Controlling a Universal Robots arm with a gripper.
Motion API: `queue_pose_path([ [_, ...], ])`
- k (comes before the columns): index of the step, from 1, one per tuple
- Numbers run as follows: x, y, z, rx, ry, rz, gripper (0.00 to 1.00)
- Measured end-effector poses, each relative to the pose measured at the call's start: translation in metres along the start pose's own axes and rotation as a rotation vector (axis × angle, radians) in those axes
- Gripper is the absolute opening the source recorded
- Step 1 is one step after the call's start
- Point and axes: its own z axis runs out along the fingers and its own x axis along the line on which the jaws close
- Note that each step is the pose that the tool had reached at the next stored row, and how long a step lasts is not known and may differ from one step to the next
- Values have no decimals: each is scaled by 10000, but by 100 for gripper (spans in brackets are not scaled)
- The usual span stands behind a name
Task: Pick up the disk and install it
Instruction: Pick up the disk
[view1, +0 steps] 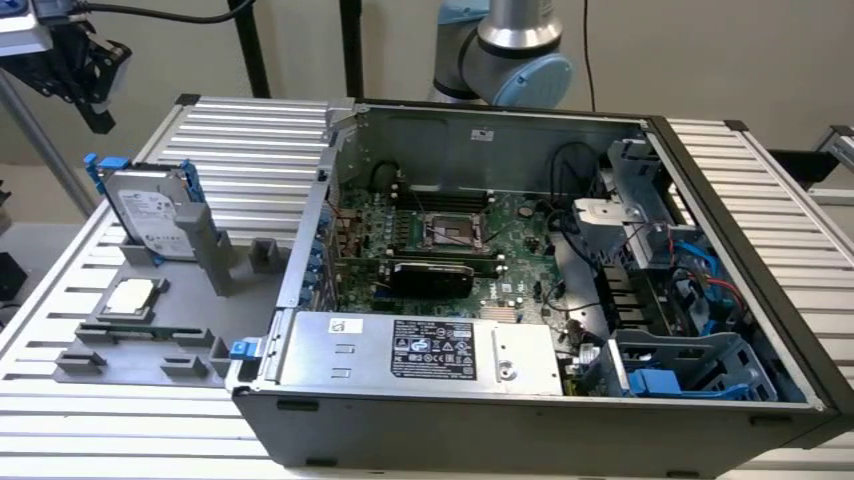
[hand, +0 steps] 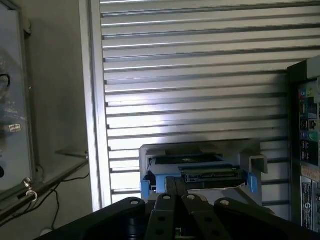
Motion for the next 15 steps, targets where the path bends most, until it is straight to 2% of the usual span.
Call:
queue_pose_path([
  [5,-19,-49,34,3,42,-55,0],
  [15,-20,-51,86,-13,114,-1820,0],
])
